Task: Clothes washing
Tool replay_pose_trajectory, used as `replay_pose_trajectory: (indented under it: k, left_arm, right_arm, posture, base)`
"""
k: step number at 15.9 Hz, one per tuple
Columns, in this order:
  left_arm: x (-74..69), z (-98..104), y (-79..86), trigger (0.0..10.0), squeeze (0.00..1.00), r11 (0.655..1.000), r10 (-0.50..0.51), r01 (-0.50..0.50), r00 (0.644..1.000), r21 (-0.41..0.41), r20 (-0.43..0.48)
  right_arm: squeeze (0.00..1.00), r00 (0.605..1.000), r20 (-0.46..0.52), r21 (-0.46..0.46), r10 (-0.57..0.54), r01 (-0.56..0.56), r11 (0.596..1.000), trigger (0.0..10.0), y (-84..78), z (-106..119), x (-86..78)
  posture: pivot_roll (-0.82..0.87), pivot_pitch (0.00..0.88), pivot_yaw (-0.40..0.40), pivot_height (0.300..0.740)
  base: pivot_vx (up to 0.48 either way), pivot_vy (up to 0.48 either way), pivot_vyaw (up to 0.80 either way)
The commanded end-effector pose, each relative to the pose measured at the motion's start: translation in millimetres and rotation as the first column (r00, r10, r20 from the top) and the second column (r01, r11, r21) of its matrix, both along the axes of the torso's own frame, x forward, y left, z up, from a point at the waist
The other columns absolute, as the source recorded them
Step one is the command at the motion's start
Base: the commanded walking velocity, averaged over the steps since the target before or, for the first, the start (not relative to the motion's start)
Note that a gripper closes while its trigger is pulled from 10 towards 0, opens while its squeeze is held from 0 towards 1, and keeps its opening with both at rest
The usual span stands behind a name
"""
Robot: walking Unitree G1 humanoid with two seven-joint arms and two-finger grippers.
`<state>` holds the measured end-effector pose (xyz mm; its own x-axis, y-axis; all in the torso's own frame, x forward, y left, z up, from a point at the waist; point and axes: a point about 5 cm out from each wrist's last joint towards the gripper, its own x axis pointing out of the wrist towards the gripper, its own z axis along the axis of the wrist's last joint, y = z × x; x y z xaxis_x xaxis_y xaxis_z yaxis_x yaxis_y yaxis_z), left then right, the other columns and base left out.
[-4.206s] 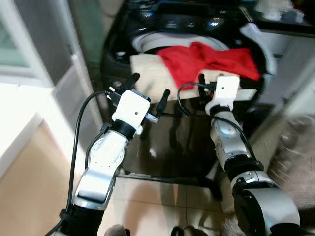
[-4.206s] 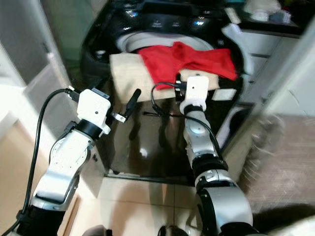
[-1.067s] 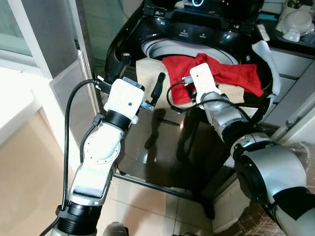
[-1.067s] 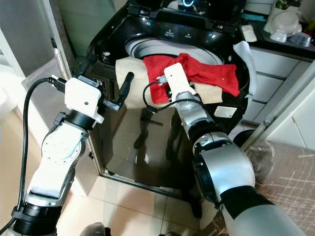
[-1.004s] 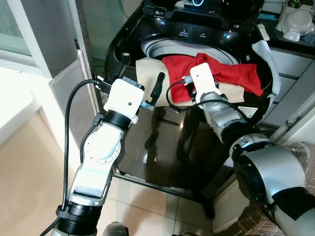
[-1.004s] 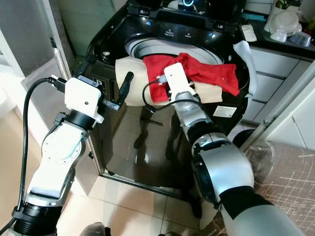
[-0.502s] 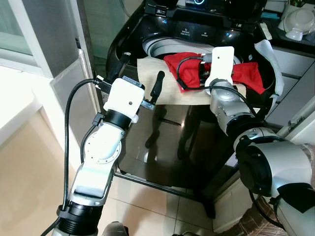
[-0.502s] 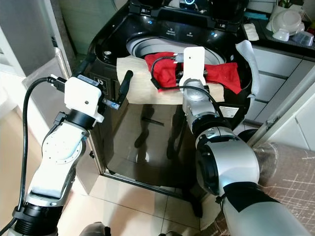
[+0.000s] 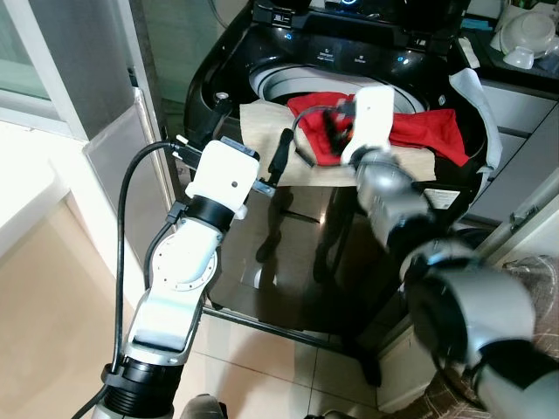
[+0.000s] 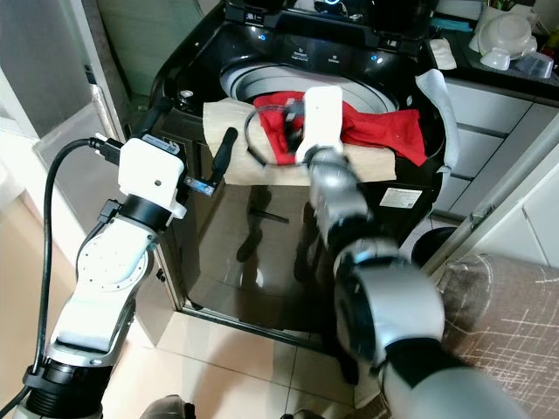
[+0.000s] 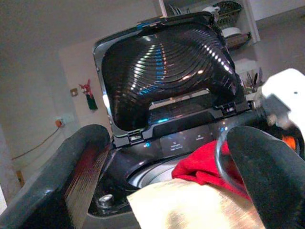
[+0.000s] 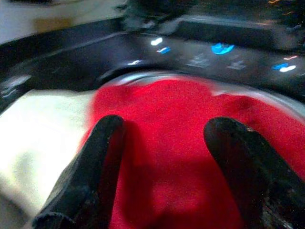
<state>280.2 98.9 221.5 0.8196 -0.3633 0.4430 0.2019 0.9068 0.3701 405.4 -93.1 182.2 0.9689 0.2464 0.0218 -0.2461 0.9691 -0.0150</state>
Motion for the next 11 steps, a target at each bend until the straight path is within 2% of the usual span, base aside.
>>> replay_pose_trajectory:
  k: [1,2,4,5,6,8,11]
  left_arm:
    - [0.8,-0.3,-3.3,10.0,0.0,1.0,-0.008,0.008,1.0,0.002,-0.005]
    - [1.2,-0.4,-4.8,10.0,0.0,1.0,-0.019,0.019,1.0,0.003,-0.007]
    - [1.6,0.3,-6.8,10.0,0.0,1.0,-0.031,0.031,1.0,0.004,-0.006]
    - [1.7,0.8,-7.9,10.0,0.0,0.999,-0.034,0.034,0.999,0.003,-0.005]
    - [1.6,1.0,-8.3,10.0,0.0,0.999,-0.034,0.034,0.999,0.003,-0.004]
    - [-1.1,-0.5,-8.9,10.0,0.0,1.0,-0.027,0.027,1.0,-0.004,-0.009]
    - [-4.0,-1.9,-7.8,10.0,0.0,1.0,-0.004,0.004,1.0,-0.014,-0.012]
  right_arm:
    - [0.0,0.996,0.029,-0.013,0.081,-0.081,0.997,10.0,4.5,7.1,-0.4]
    - [0.0,0.986,0.04,-0.046,0.162,-0.16,0.986,10.0,8.4,12.2,-0.6]
    - [0.0,0.984,0.038,-0.093,0.173,-0.169,0.981,10.0,4.8,17.9,2.1]
    - [0.0,0.985,0.007,-0.162,0.174,-0.17,0.972,10.0,1.4,17.1,3.9]
    - [0.0,0.984,-0.009,-0.186,0.177,-0.175,0.967,10.0,0.1,16.1,4.2]
    - [0.0,0.982,-0.103,-0.34,0.16,-0.186,0.922,10.0,-3.9,7.9,5.4]
    - [0.0,0.989,-0.126,-0.445,0.072,-0.121,0.887,10.0,-13.2,3.1,7.1]
  posture:
    - [0.1,0.0,-0.077,0.731]
    - [0.09,0.0,-0.069,0.731]
    - [0.08,0.0,-0.069,0.731]
    - [0.09,0.0,-0.073,0.731]
    - [0.09,0.0,-0.075,0.731]
    - [0.1,0.012,-0.097,0.731]
    - [0.12,0.03,-0.125,0.731]
  base:
    - [0.0,0.0,0.0]
    - [0.0,0.0,0.0]
    - [0.0,0.0,0.0]
    - [0.0,0.0,0.0]
    - [0.0,0.0,0.0]
    - [0.0,0.0,0.0]
    - [0.0,0.0,0.0]
